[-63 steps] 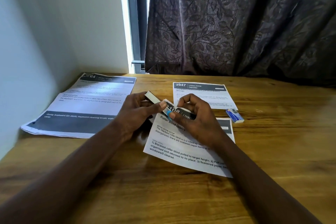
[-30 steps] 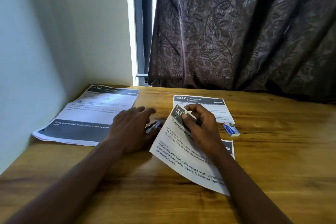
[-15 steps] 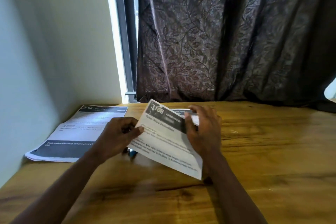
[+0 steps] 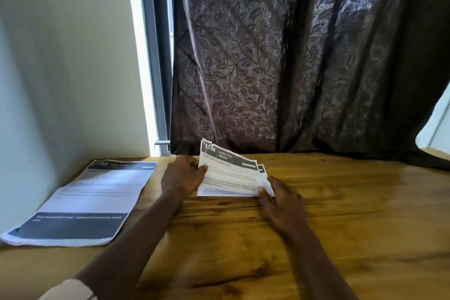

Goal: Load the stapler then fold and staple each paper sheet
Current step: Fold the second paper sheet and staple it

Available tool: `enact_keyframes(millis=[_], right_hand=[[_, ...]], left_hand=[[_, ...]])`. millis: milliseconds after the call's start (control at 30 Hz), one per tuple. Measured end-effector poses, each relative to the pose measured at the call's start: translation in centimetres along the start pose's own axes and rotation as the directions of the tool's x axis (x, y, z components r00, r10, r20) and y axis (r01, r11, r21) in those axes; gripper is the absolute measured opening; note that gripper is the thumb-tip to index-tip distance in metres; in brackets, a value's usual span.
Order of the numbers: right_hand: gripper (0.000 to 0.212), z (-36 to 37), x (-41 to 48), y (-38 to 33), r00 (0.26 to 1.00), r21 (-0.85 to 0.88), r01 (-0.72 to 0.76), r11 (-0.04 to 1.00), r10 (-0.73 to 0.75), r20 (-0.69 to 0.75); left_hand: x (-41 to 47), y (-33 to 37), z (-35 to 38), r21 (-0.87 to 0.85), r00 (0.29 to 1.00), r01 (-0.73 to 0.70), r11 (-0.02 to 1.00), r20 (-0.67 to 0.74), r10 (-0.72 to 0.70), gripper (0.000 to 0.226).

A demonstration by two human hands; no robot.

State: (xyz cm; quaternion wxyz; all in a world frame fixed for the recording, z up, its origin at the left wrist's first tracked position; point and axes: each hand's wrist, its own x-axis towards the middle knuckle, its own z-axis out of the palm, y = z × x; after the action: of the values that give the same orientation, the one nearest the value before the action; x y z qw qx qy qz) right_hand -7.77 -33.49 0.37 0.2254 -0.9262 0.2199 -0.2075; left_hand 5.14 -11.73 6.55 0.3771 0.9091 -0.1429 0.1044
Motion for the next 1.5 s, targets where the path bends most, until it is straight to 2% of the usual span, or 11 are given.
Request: enact_keyframes(millis=[100,200,333,500,767,967,1167,1300,1367,1433,1500], right_hand=[[0.048,0.0,0.2,-0.1,0.999,-0.09,0.016,0.996,-0.012,0.04],[0.048,0.1,0.5,-0.3,0.998,-0.143,0.025,0.989,-0.016,0.065],[0.05,0.3,0.6,-0.1,0.998,-0.151,0.026,0.988,-0.017,0.062],[0.052,0.2,0.5,-0.4,0.998,-0.159,0.017,0.987,-0.007,0.062],[0.053,0.0,0.7,-0.5,1.0,-0.13,-0.003,0.991,0.006,0.029],[0.045,0.5,0.9,0.1,0.998,-0.063,-0.008,0.998,0.004,-0.055],[0.043,0.6,0.9,0.2,0.998,-0.057,0.014,0.998,-0.018,-0.066],[0.043,0.3,0.7,-0.3,0.994,-0.112,0.017,0.994,-0.029,-0.104],[0.047,0.3,0.4,-1.4,0.978,-0.11,0.057,0.992,-0.077,-0.193],[0.055,0.6,-0.4,-3.3,0.953,-0.054,0.155,0.986,-0.164,-0.255],[0.059,1.3,-1.4,-5.4,0.948,0.045,0.247,0.968,-0.232,-0.217]], left_hand=[[0.0,0.1,1.1,0.156,0.999,0.016,0.988,0.03,-0.021,0.026],[-0.5,0.0,1.5,0.282,0.999,-0.031,0.959,0.051,0.017,0.037],[-1.0,-1.0,1.8,0.361,0.983,-0.167,0.917,0.135,0.126,0.061],[-1.4,-1.9,1.9,0.455,0.961,-0.227,0.861,0.249,0.121,0.079],[-1.3,-2.3,1.9,0.456,0.95,-0.291,0.841,0.238,0.2,0.074],[-1.2,-2.6,1.9,0.441,0.955,-0.279,0.853,0.225,0.195,0.071],[-1.3,-2.6,1.8,0.409,0.954,-0.277,0.87,0.229,0.196,0.068],[-1.4,-1.9,1.5,0.402,0.953,-0.276,0.873,0.234,0.194,0.078],[-1.5,-1.3,0.6,0.425,0.951,-0.302,0.853,0.199,0.237,0.083],[-1.7,-0.9,-0.9,0.4,0.948,-0.319,0.859,0.141,0.286,0.081],[-2.4,-1.4,-2.7,0.299,0.946,-0.324,0.897,0.071,0.318,0.077]])
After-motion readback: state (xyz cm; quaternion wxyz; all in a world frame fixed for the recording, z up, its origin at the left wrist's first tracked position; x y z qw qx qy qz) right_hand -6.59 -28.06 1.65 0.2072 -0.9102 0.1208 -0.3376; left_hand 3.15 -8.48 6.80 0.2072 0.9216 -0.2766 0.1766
